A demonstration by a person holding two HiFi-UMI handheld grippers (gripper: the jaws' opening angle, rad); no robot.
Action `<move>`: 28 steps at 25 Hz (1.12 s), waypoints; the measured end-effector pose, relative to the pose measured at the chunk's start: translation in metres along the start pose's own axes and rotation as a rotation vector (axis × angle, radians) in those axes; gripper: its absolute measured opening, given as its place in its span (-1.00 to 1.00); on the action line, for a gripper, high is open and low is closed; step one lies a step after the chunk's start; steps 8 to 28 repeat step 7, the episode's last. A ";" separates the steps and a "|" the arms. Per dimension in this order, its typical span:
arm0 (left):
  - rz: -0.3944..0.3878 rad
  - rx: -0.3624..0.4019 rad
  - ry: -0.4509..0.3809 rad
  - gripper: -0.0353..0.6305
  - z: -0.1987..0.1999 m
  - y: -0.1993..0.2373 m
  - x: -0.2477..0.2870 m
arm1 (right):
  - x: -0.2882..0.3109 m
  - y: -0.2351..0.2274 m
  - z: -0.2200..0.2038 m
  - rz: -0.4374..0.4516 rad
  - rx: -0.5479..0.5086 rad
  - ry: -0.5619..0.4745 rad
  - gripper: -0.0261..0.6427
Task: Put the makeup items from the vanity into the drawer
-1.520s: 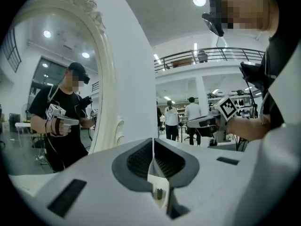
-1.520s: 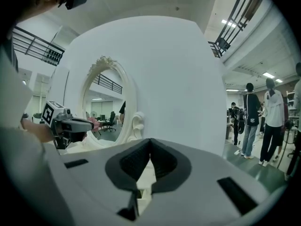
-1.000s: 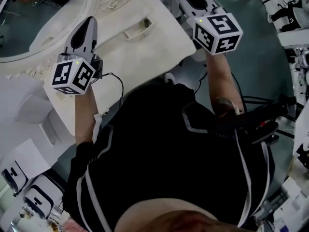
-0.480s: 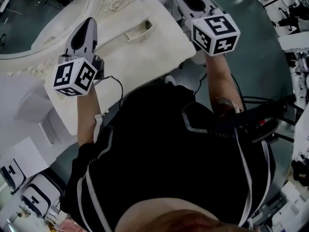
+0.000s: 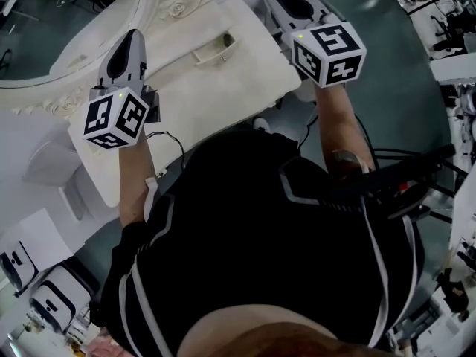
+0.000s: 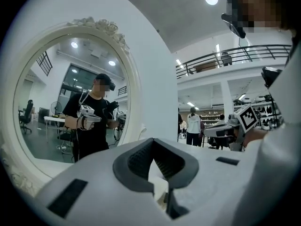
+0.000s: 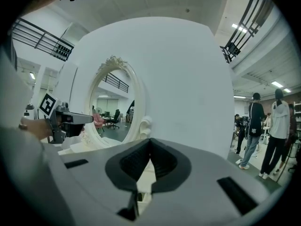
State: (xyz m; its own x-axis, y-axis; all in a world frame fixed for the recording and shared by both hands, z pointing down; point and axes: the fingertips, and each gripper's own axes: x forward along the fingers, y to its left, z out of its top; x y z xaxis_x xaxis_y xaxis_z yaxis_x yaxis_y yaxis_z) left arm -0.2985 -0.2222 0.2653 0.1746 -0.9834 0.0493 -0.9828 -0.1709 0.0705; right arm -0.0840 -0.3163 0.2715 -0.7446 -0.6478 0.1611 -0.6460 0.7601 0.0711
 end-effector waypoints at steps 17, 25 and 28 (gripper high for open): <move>0.000 0.005 0.001 -0.88 -0.001 -0.005 0.001 | 0.000 0.000 0.000 0.019 0.024 -0.004 -0.91; 0.000 0.005 0.001 -0.88 -0.001 -0.005 0.001 | 0.000 0.000 0.000 0.019 0.024 -0.004 -0.91; 0.000 0.005 0.001 -0.88 -0.001 -0.005 0.001 | 0.000 0.000 0.000 0.019 0.024 -0.004 -0.91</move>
